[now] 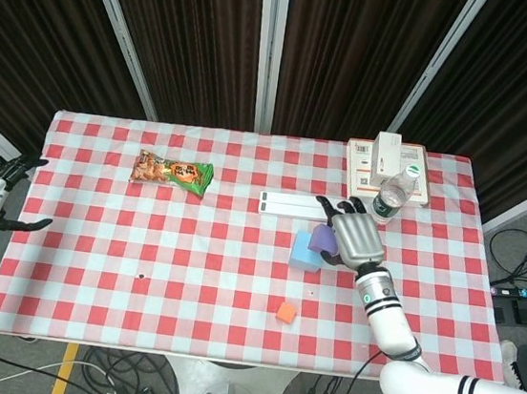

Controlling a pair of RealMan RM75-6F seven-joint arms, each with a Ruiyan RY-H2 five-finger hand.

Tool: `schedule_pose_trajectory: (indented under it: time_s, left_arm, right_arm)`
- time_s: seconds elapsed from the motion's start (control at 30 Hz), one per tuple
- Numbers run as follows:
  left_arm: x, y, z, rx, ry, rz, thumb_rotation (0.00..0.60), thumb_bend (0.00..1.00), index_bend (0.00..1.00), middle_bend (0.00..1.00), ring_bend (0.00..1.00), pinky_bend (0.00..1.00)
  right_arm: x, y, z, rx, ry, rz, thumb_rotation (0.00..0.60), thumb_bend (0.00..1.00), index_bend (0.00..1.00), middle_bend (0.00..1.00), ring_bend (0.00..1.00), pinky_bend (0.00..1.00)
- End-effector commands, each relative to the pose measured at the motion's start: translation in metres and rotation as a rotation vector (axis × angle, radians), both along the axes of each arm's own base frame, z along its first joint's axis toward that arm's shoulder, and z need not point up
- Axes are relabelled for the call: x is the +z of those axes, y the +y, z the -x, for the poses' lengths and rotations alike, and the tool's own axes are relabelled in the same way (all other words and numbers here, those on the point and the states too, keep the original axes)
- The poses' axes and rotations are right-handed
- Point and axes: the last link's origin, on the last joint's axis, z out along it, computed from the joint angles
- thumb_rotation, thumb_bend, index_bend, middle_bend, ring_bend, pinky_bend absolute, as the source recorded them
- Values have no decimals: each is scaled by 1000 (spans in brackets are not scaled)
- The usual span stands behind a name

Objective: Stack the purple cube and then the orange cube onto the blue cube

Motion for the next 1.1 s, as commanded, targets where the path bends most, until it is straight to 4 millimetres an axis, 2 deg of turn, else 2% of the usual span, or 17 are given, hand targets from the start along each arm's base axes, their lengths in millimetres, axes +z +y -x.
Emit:
schedule_pose_trajectory:
  time_s: [0.03,0.47,1.1]
  left_arm:
    - [-1,-1,1,1,-4,2,600,59,235,220,157,286]
    - [2,0,7,9,-24,-6,600,59,236,219,157,286]
    - [4,3,11,9,-34,-11,600,59,235,219,157,286]
  right_arm:
    - [-8,1,-6,-1,13,-5,600,174,109,438,183,93]
    - [-21,-3,-6,-12,101,-33,600,174,112,437,183,93]
    - [-32,-9,-7,-1,129,-77,600,156,83,419,173,93]
